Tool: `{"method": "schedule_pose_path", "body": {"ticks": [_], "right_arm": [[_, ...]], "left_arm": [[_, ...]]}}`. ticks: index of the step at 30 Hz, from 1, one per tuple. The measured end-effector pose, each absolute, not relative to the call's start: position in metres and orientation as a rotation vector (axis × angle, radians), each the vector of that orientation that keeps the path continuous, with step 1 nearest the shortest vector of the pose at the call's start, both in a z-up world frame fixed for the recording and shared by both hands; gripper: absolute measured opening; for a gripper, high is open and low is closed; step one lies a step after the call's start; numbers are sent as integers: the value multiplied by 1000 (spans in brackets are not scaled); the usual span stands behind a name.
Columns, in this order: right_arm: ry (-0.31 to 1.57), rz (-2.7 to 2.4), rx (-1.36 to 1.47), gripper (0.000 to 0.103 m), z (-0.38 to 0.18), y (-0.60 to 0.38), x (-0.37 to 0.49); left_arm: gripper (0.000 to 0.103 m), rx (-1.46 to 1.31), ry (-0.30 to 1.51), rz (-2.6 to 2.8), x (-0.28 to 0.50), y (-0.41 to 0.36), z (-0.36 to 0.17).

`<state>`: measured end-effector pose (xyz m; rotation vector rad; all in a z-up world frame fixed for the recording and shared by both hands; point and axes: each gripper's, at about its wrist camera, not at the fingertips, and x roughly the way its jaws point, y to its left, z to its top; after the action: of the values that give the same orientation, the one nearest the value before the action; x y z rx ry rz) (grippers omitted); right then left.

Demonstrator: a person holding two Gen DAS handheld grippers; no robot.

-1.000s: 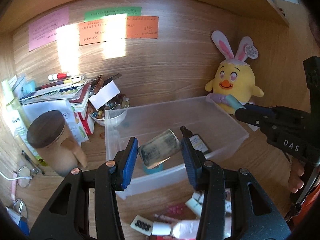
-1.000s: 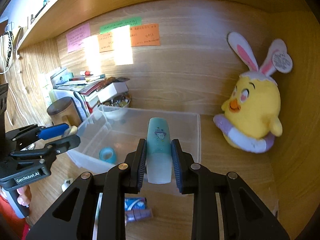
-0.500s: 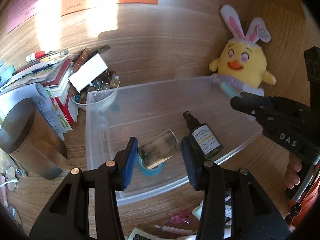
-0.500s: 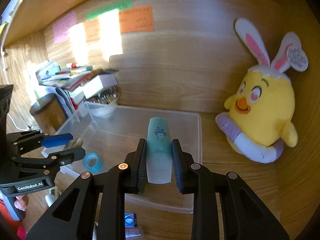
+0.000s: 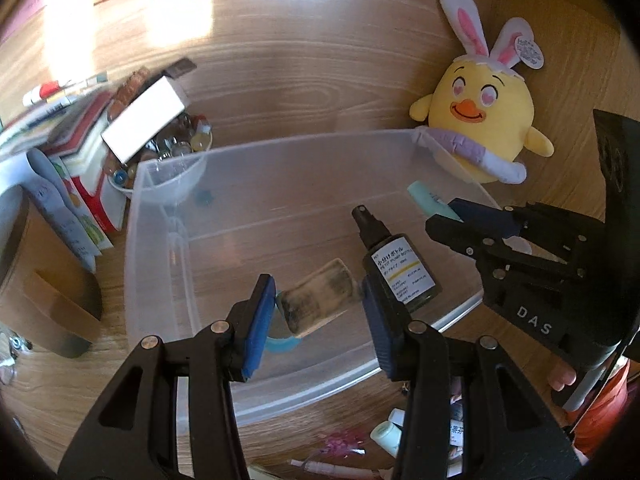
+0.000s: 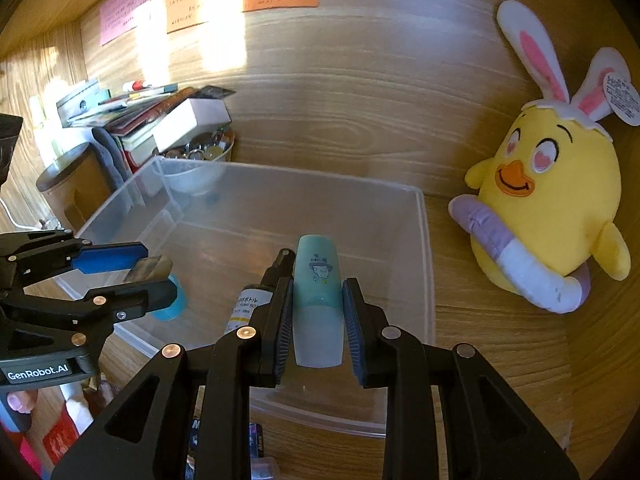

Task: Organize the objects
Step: 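Carry both items into the clear box and open both grippers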

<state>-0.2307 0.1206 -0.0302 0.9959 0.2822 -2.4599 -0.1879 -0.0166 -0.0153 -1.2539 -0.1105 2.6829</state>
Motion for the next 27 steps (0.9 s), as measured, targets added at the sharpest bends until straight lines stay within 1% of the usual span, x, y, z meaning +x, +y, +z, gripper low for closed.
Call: {"method": "schedule_pose_path", "body": {"ticks": [7,10,12,14,16,21,22,23,24,26,27], "right_arm": [[291,-2453,1028,23,-35,118,-232],[289,-2443,1043,24,-36,118,-232],[287,-2438,1043,30,-35,119,-231],[289,-2445,1033,39,-33,119,-229],[304,-2454,1014,43,-29,119,-225],[342,-2469,963,52,-19,120,-212],[344,-2469,953,55,-17,121,-209],[346,-2470,938,59,-14,121,-204],[348,-2469,929,60,-13,122,-201],[342,-2462,905,62,-8,124,-192],[336,-2455,897,62,-7,125,-187]], "left_arm": [[46,-1233,-90,2692,-183,-16,-10],[51,-1216,-87,2702,-179,-17,-6],[58,-1195,-78,2720,-174,-17,-2],[61,-1169,-65,2745,-167,-19,3],[63,-1146,-57,2762,-161,-20,8],[74,-1086,-26,2814,-142,-24,19],[76,-1076,-19,2822,-136,-26,21],[79,-1064,-10,2834,-131,-27,23],[84,-1052,-2,2844,-125,-28,25],[90,-1040,6,2858,-114,-29,25],[90,-1038,9,2862,-109,-31,24]]}}
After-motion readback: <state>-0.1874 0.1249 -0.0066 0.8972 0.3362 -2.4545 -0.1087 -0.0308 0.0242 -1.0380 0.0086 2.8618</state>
